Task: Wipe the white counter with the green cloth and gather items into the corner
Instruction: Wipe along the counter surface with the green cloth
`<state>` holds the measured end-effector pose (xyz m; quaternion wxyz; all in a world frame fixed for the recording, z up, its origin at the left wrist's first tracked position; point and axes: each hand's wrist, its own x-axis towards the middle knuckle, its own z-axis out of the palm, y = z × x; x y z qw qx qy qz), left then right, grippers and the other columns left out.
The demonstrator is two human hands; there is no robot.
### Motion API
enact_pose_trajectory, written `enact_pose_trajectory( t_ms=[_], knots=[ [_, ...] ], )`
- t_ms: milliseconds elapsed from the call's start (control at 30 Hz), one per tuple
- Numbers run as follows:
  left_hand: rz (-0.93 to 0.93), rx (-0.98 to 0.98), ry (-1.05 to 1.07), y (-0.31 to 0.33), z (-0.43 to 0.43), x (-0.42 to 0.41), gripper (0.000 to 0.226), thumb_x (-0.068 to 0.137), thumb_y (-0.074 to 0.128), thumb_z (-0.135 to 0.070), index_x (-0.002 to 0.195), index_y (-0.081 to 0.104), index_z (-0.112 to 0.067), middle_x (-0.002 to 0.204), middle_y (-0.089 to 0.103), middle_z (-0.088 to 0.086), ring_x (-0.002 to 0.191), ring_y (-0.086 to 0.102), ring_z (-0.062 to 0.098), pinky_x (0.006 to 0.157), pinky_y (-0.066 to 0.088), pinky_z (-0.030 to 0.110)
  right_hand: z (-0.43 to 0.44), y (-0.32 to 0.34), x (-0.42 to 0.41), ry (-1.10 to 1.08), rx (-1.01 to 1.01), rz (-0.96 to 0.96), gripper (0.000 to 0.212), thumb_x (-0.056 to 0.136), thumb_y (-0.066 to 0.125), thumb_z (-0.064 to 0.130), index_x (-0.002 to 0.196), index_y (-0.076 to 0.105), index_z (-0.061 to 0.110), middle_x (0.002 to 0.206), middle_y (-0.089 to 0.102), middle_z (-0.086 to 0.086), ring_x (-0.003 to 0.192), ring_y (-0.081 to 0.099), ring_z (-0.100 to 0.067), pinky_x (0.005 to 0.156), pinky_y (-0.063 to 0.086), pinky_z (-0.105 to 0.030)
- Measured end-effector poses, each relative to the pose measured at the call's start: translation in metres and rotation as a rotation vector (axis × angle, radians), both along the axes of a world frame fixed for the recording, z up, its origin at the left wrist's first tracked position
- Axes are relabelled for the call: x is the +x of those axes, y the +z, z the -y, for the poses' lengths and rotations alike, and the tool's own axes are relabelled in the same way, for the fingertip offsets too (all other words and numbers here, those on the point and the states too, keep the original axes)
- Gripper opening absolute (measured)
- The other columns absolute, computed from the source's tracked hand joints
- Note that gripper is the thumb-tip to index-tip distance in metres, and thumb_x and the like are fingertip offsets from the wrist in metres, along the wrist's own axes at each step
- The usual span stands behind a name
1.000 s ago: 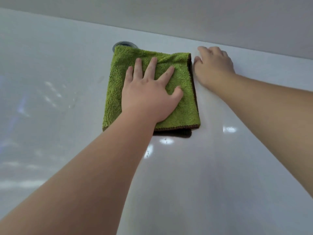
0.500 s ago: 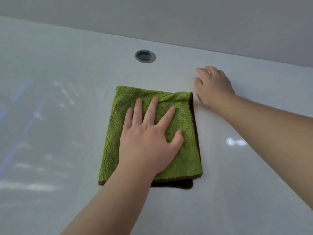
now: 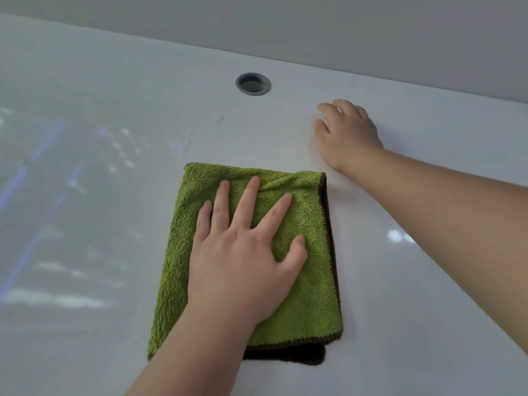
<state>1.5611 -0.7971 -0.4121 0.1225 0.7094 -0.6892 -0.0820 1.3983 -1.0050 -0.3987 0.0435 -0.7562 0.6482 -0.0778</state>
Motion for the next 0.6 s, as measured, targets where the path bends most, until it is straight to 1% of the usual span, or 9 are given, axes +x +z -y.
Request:
enact_pose_trajectory(
  t_ms=[100,233,400,600],
  knots=[
    [-0.011,-0.002,0.027,0.001,0.018,0.004,0.065,0.087,0.016,-0.078,0.150,0.012,-0.062,0.167,0.005,-0.015,0.154,-0.006,0.024,0.123,-0.005,0.044,0.003,-0.002,-0.001,0.014,0.006,-0.004,0.045,0.101,0.030,0.034,0.143,0.041,0.021,0.155,0.030,-0.008,0.140,0.025,-0.030,0.114,0.021,-0.040],
    [-0.024,-0.012,0.044,0.000,0.057,0.015,0.067,0.084,0.011,-0.080,0.148,0.004,-0.064,0.167,-0.003,-0.017,0.153,-0.014,0.020,0.121,-0.012,0.042,0.016,-0.008,-0.002,-0.001,-0.020,0.019,0.042,0.100,0.033,0.030,0.138,0.044,0.018,0.153,0.033,-0.011,0.138,0.028,-0.032,0.113,0.023,-0.039],
    [-0.034,-0.015,0.054,-0.003,0.108,0.030,0.067,0.082,0.010,-0.080,0.147,0.000,-0.065,0.166,-0.006,-0.019,0.152,-0.017,0.018,0.121,-0.013,0.043,0.051,-0.010,0.000,-0.057,-0.010,0.032,0.048,0.101,0.029,0.036,0.147,0.034,0.024,0.158,0.027,-0.007,0.143,0.021,-0.026,0.115,0.017,-0.037],
    [-0.049,-0.021,0.045,-0.005,0.168,0.047,0.068,0.081,0.005,-0.081,0.147,-0.005,-0.066,0.165,-0.011,-0.020,0.151,-0.021,0.018,0.120,-0.016,0.043,0.098,-0.008,0.004,-0.129,0.003,0.030,0.051,0.100,0.027,0.040,0.150,0.029,0.026,0.160,0.022,-0.004,0.145,0.017,-0.023,0.116,0.016,-0.038]
  ],
)
